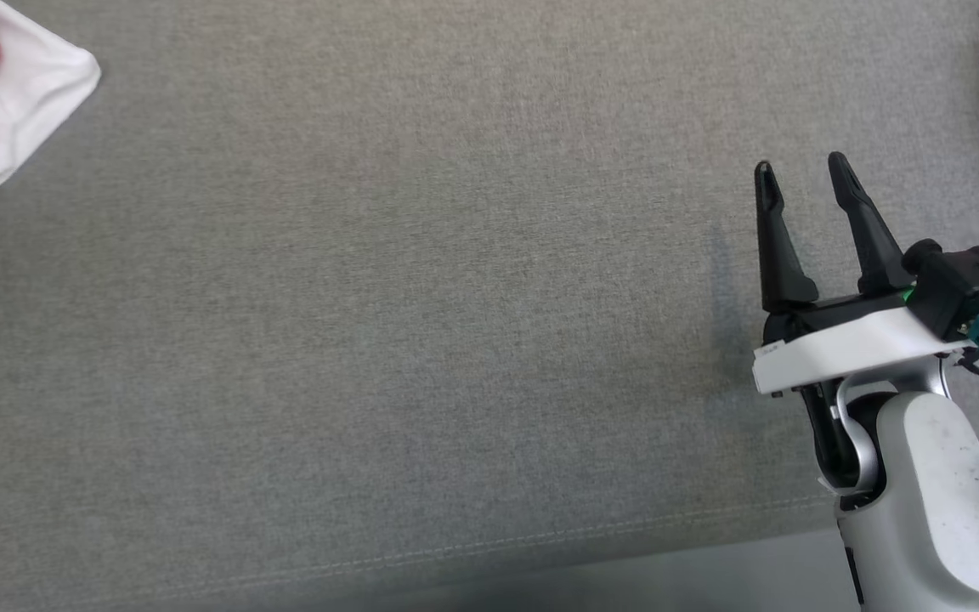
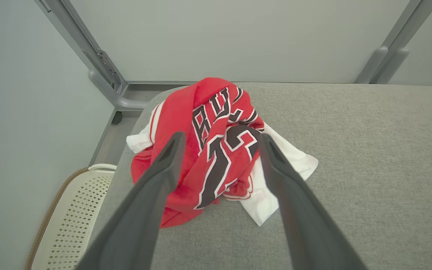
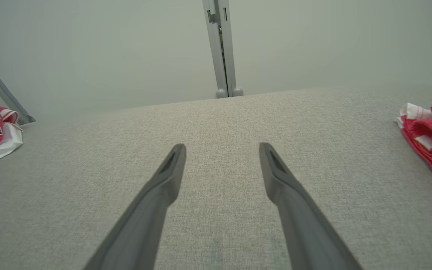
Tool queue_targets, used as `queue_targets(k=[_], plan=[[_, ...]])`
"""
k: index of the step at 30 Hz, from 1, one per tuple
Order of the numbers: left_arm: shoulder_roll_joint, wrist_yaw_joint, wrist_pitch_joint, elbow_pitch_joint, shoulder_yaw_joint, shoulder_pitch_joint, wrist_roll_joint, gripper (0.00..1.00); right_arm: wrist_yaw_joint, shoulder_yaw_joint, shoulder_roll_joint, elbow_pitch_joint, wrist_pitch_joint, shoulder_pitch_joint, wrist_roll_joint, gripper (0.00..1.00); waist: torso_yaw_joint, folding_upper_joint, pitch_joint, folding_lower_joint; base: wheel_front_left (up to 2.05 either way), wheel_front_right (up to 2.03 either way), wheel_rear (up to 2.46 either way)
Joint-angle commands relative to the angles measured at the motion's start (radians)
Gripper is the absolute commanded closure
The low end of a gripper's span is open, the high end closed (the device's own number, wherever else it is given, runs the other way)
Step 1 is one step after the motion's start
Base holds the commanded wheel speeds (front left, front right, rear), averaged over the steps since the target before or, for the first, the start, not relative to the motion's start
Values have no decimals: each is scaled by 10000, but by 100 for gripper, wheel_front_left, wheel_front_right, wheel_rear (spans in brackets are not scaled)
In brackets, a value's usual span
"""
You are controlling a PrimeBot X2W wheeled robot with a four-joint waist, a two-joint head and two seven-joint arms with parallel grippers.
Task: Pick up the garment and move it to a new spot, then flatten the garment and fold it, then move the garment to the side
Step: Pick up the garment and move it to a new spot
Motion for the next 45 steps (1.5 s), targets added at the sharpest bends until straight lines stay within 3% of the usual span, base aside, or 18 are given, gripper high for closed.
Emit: queue_targets(k=[1, 6, 12, 13, 14, 15, 18, 19, 27, 37, 45], plan=[[183, 81, 38, 82, 62, -226, 92, 0, -7, -90, -14, -78, -69, -208, 22, 0, -972, 0, 1300, -2, 0, 0, 0], [355, 392, -10, 444, 110, -408, 318, 0, -7, -170, -11, -110, -155, -362, -72, 0, -1064, 0, 1840, -2, 0, 0, 0], [557, 414, 120, 894, 81, -606, 416, 0, -7, -181, -14, -184, -150, -495, -129, 0, -1053, 0, 2175, -2, 0, 0, 0], [574, 462, 52, 954, 107, -656, 453, 8, -8, -179, -14, -203, -145, -533, -155, 0, -1049, 0, 2211, -2, 0, 0, 0], [580, 480, -13, 995, 114, -709, 477, 40, -8, -167, -14, -214, -140, -556, -186, 0, -1046, 0, 2244, -2, 0, 0, 0], [580, 480, -13, 995, 114, -709, 477, 40, -8, -167, -14, -214, -140, -556, -186, 0, -1046, 0, 2244, -2, 0, 0, 0], [583, 512, -230, 1174, 80, -842, 611, 73, -8, -122, -14, -194, -149, -573, -217, 0, -1027, 0, 2281, -2, 0, 0, 0], [559, 506, -337, 1249, 96, -894, 638, 100, -8, -108, -15, -169, -154, -600, -231, 0, -1019, 0, 2273, -2, 0, 0, 0], [192, 146, -1081, 1378, -67, -1164, 843, 100, -8, -225, -20, 164, -252, -511, -320, 0, -842, 0, 1577, -2, 0, 0, 0], [-620, -560, -1287, 203, -843, -1547, 1112, 100, -8, -447, -22, 671, -307, 81, -291, 0, -518, 0, -414, -2, 0, 0, 0], [-1498, -433, -1199, -1260, -1533, -1347, 1255, 100, -8, -750, -25, 837, -208, 798, -238, 0, -385, 0, -1977, -2, 0, 0, 0]])
